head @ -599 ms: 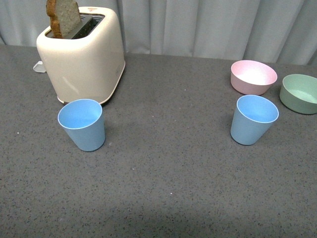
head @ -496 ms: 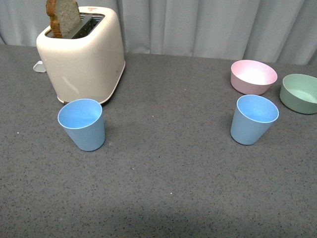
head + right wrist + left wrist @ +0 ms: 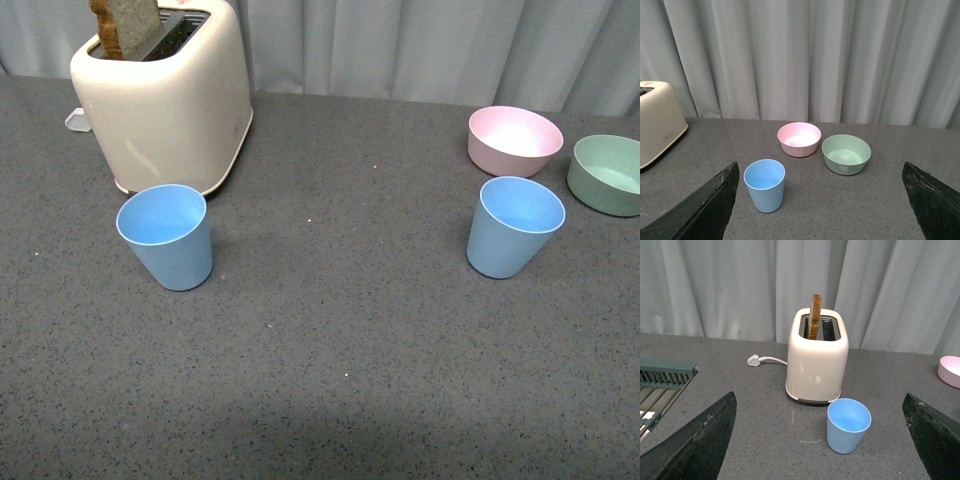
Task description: Stack blue cups with both arms
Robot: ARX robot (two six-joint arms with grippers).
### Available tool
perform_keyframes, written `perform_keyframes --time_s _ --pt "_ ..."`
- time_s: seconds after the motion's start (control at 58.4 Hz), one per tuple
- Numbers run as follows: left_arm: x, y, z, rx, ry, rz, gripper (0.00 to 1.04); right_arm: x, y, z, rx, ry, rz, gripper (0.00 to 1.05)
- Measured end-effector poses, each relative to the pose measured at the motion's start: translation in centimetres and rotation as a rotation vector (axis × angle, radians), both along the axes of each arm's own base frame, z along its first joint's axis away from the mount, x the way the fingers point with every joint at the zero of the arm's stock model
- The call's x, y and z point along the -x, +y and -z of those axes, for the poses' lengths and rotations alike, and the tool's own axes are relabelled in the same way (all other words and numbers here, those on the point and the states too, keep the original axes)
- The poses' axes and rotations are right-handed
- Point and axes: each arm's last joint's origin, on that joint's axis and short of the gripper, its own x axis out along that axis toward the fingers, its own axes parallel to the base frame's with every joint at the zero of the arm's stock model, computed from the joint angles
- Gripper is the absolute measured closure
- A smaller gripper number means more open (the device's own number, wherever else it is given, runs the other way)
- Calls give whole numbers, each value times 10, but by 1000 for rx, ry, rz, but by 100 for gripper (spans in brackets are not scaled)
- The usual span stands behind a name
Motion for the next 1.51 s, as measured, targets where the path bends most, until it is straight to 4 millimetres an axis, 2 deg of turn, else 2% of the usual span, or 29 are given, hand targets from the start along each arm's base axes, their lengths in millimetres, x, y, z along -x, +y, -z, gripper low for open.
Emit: perform_keyframes --time_s 0.667,0.685,0.736,0.804,0.976,1.13,1.284,1.335,1.421,1.506 --pt "0 0 0 2 2 -6 7 0 0 0 0 0 0 10" --pt "0 0 1 12 33 -21 7 0 0 0 0 0 0 10" --pt "-5 0 4 45 238 -212 7 0 0 0 0 0 0 10" --pt "-13 0 8 61 310 -256 7 0 0 0 0 0 -1 10" --pt "-45 -3 3 107 354 -230 7 0 0 0 0 0 0 10" --pt "-89 -8 0 158 430 -140 7 0 0 0 0 0 0 10" --pt "-138 -11 9 177 568 -109 7 0 0 0 0 0 0 10" --pt "-162 -15 16 176 640 -81 7 0 0 0 0 0 0 10" --pt "-190 -23 24 165 725 -63 7 0 0 0 0 0 0 10" --pt "-207 -29 29 167 771 -41 7 0 0 0 0 0 0 10"
